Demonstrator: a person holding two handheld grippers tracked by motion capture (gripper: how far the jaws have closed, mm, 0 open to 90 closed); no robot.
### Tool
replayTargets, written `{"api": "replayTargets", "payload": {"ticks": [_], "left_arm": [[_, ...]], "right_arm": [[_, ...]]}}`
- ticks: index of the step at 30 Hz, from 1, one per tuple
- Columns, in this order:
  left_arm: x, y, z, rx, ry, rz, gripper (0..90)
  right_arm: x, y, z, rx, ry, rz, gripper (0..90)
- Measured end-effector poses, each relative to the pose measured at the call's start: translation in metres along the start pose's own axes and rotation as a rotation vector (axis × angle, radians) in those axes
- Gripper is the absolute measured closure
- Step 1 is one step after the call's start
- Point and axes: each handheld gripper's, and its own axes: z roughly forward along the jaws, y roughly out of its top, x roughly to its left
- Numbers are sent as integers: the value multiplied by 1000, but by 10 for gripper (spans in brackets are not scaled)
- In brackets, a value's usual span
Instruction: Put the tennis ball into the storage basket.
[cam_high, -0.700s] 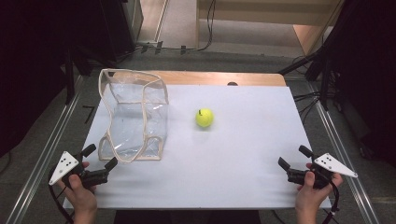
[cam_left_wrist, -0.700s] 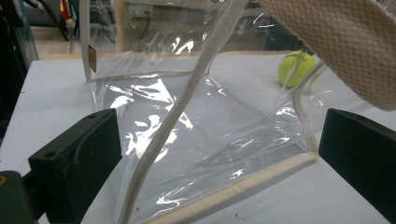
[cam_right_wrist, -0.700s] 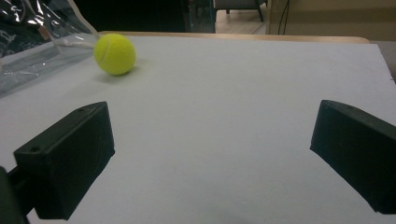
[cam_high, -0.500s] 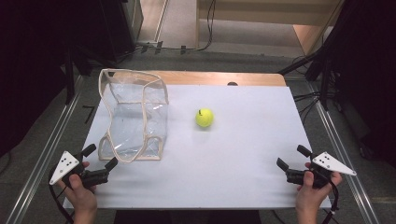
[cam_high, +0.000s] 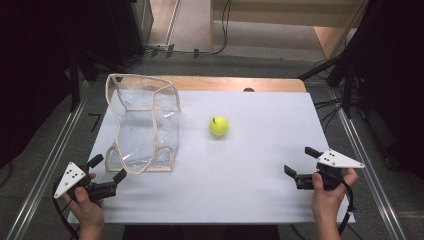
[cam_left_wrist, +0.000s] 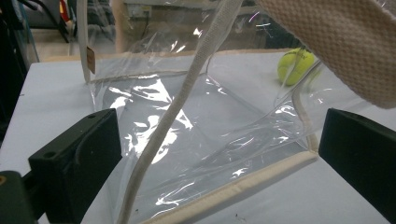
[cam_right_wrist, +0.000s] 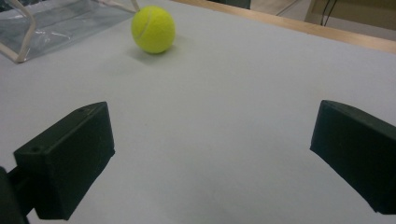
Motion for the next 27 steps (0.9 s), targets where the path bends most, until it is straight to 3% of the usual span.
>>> {"api": "replayTargets", "payload": {"ticks": [17,27], "left_arm": [[0,0,0,-3,-3,-4,0],[1,0,0,-9,-4,-8,0]], "right_arm": [[7,52,43,90,89,-86,0],[19,76,65,147,131,-142,0]]}}
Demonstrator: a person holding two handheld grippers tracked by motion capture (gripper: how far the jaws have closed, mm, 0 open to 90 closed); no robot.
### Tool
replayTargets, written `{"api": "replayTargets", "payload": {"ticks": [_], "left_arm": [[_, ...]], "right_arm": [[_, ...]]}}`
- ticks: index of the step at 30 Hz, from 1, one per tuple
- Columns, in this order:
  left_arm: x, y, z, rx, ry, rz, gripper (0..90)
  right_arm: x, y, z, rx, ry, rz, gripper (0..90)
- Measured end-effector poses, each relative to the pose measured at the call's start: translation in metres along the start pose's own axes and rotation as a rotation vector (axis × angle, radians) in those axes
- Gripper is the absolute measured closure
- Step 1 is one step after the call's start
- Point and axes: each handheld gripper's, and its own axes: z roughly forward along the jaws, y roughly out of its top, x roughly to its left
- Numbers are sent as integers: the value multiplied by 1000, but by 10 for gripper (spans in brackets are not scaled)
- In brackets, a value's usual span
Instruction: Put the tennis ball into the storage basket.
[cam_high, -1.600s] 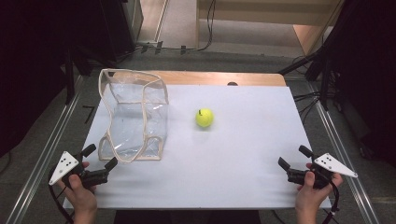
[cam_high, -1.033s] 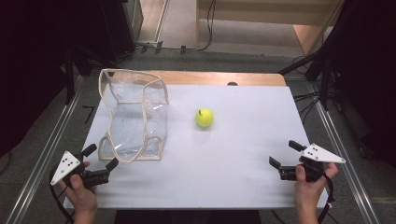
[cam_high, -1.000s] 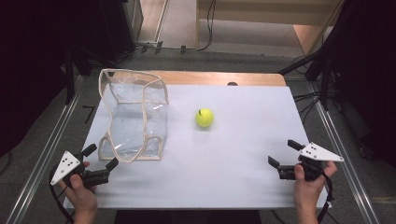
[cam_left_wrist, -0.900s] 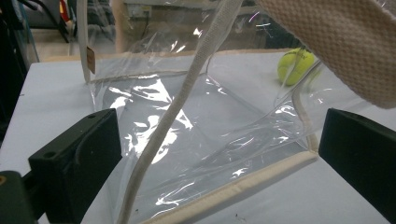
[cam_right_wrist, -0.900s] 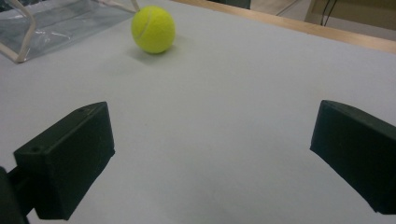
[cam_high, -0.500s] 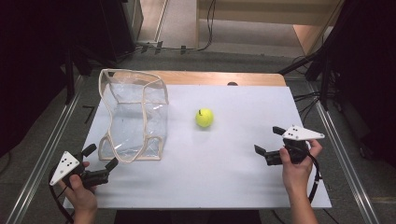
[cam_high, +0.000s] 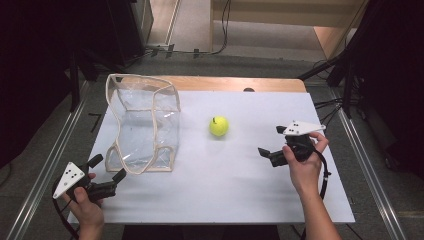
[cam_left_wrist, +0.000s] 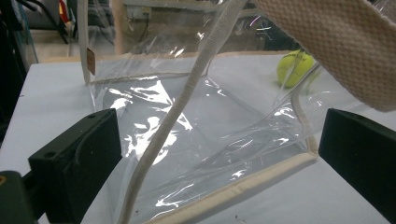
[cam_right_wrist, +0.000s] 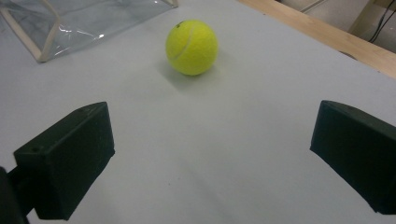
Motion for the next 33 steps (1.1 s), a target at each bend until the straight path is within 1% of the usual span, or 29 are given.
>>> {"api": "replayTargets", "payload": {"ticks": [2,3,4,5,6,10,11,15,18,20,21,22,23,24,25,28,33], "left_arm": [[0,0,0,-1,-1,-2,0],[0,0,0,-1,-1,-3,0],[0,0,0,1,-2,-2,0],[0,0,0,1,-1,-1,0],[0,0,0,1,-1,-1,0],[0,0,0,2,-1,-1,0],[0,0,0,1,0,-1,0],[0,0,0,2,-1,-1,0],[0,0,0,2,-1,-1,0],[0,0,0,2,-1,-1,0],[0,0,0,3,-1,-1,0],[0,0,0,2,-1,-2,0],[0,0,0,2,-2,-3,0],[1,0,0,1,-2,-3,0],[1,0,0,2,-2,-3,0],[1,0,0,1,-2,-4,0],[1,0,0,1,-3,-4,0]], "right_arm": [[1,2,3,10,1,-3,0],[2,8,8,24,8,-18,0],[2,10,10,27,11,-23,0],[2,10,10,27,11,-23,0],[2,15,15,36,16,-24,0],[1,22,22,43,32,-19,0],[1,26,26,47,35,-25,0],[2,32,31,56,45,-32,0],[1,41,39,72,55,-45,0],[1,43,41,74,60,-51,0],[1,46,44,84,60,-52,0],[0,50,48,93,71,-53,0],[0,50,48,93,71,-53,0],[0,54,52,104,80,-58,0],[0,54,52,104,80,-58,0],[0,62,60,126,97,-64,0],[2,70,68,151,108,-80,0]]}}
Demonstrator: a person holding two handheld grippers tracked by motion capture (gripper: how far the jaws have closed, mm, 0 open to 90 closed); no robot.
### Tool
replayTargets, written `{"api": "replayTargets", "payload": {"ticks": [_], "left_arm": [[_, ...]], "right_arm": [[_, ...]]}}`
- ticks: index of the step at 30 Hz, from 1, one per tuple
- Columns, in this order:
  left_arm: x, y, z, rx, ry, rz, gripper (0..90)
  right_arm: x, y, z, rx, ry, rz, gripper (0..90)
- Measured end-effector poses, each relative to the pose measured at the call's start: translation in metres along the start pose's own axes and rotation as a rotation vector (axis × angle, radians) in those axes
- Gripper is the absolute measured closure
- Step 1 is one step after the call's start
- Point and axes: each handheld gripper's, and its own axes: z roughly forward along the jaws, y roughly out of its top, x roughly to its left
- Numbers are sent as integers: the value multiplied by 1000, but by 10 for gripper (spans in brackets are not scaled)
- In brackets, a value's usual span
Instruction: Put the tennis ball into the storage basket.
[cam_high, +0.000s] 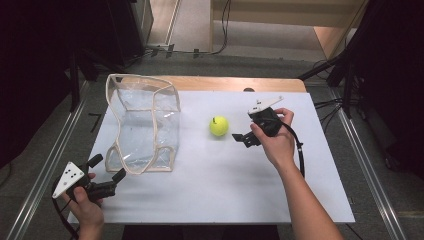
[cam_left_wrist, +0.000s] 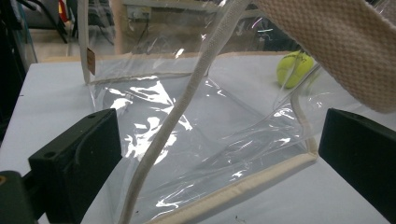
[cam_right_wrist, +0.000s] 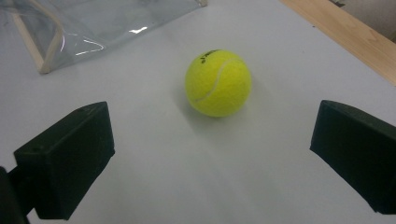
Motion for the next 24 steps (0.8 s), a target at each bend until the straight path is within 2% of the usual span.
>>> {"api": "replayTargets", "payload": {"ticks": [5,11,24], "left_arm": [[0,0,0,-2,-1,-2,0],[0,0,0,-1,0,-1,0],[0,0,0,-5,-2,-2,0]], "right_arm": [[-2,6,9,24,12,0,0],[-6,13,20,54,49,13,0],[-10,30,46,116,71,11,0]]}}
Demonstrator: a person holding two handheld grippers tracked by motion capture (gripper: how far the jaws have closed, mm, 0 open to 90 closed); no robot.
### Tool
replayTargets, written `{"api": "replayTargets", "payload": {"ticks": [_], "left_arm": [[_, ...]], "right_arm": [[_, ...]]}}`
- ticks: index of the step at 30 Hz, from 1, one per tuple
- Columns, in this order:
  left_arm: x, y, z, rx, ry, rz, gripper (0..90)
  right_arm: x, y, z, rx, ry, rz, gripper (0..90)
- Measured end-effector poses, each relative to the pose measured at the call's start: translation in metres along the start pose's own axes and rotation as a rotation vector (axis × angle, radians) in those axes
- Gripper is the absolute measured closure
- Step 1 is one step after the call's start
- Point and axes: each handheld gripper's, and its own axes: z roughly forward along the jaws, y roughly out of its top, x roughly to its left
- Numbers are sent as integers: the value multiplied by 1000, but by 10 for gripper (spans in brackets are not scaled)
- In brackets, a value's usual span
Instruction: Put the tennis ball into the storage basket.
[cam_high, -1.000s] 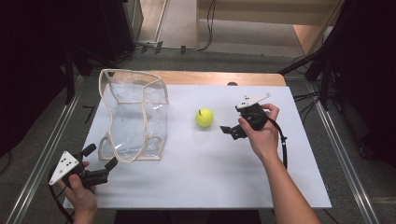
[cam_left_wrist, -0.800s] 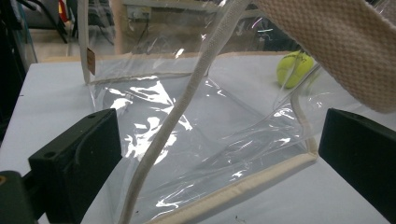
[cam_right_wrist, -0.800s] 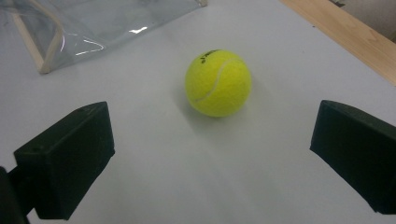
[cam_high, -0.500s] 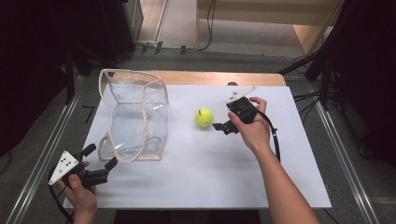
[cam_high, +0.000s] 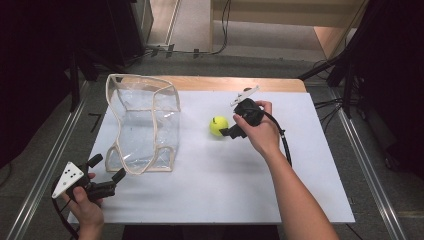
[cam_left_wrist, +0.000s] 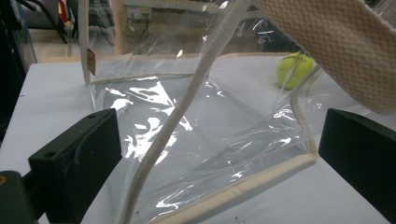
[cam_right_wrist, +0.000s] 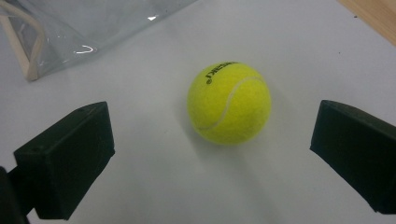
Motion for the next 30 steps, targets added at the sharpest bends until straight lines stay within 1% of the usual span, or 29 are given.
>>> {"api": "replayTargets", "payload": {"ticks": [5,6,9,10,15,16,22,23,30], "left_arm": [[0,0,0,-2,-2,-3,0],[0,0,0,-1,-2,-3,0],[0,0,0,-1,-2,-2,0],[0,0,0,-1,-2,-2,0],[0,0,0,0,-2,-3,0],[0,0,0,2,-3,-2,0],[0,0,0,3,-3,-2,0],[0,0,0,3,-3,0,0],[0,0,0,2,-5,0,0]], "right_arm": [[-2,5,8,22,1,-1,0],[-3,7,12,33,0,0,0],[-4,9,15,43,1,8,0],[-5,10,20,53,4,13,0],[-8,12,28,74,8,16,0],[-10,13,32,83,10,24,0],[-13,14,42,102,16,38,0],[-15,15,46,115,18,46,0],[-17,16,56,138,31,56,0]]}}
